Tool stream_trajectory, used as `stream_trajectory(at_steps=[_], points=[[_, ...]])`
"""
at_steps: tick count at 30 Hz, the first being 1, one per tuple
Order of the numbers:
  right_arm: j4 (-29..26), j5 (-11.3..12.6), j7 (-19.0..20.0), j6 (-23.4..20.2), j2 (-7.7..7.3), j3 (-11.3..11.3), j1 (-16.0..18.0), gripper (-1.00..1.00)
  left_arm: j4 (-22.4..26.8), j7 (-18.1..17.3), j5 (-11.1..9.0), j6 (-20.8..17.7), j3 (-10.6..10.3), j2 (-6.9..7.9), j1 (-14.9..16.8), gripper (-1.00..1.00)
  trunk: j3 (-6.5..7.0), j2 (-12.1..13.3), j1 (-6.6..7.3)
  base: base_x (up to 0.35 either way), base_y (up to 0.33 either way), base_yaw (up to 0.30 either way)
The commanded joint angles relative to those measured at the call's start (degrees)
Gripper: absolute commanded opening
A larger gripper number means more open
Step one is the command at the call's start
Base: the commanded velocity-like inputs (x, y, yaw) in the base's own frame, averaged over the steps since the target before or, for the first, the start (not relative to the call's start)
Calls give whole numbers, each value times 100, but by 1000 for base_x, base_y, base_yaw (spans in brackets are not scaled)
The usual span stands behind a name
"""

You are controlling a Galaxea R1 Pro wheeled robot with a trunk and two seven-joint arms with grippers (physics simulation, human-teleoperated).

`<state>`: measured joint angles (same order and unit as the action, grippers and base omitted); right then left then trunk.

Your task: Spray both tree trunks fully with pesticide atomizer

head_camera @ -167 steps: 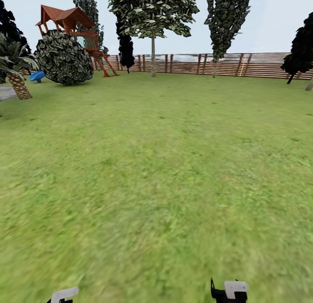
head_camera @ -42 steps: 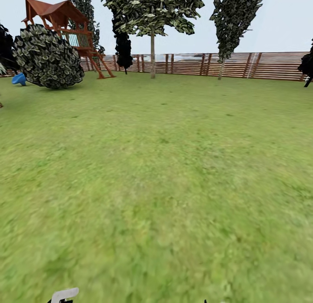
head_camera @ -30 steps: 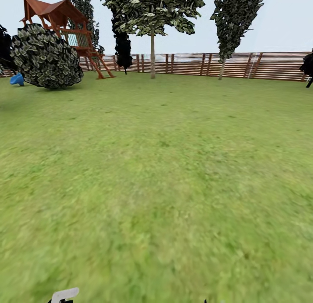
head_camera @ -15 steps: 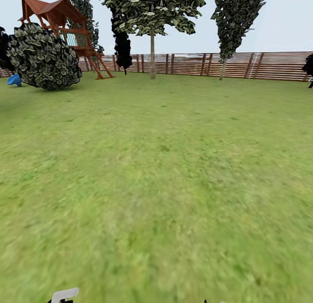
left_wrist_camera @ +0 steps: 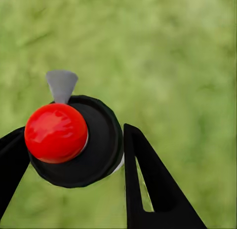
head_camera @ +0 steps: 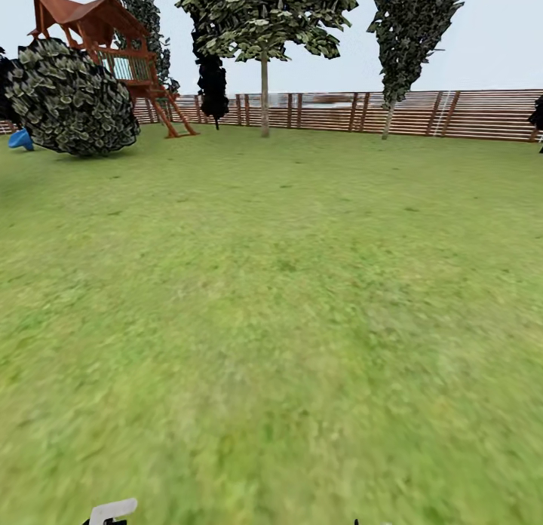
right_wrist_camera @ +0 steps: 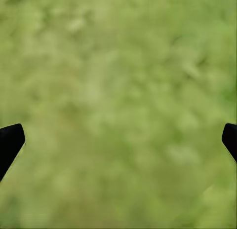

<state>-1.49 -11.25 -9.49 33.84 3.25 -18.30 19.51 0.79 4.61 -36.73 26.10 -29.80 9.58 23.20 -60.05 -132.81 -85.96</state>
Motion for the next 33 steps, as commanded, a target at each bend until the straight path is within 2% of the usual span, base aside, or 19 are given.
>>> stream_trajectory(at_steps=[1, 33], points=[[0, 0, 0, 0, 0, 1, 0, 100, 0, -1, -1, 2, 1, 0, 0, -100, 0, 0, 0, 339, 0, 0], [0, 0, 9, 0, 4, -1, 0, 100, 0, -18, -1, 7, -8, 0, 0, -100, 0, 0, 0, 339, 0, 0]])
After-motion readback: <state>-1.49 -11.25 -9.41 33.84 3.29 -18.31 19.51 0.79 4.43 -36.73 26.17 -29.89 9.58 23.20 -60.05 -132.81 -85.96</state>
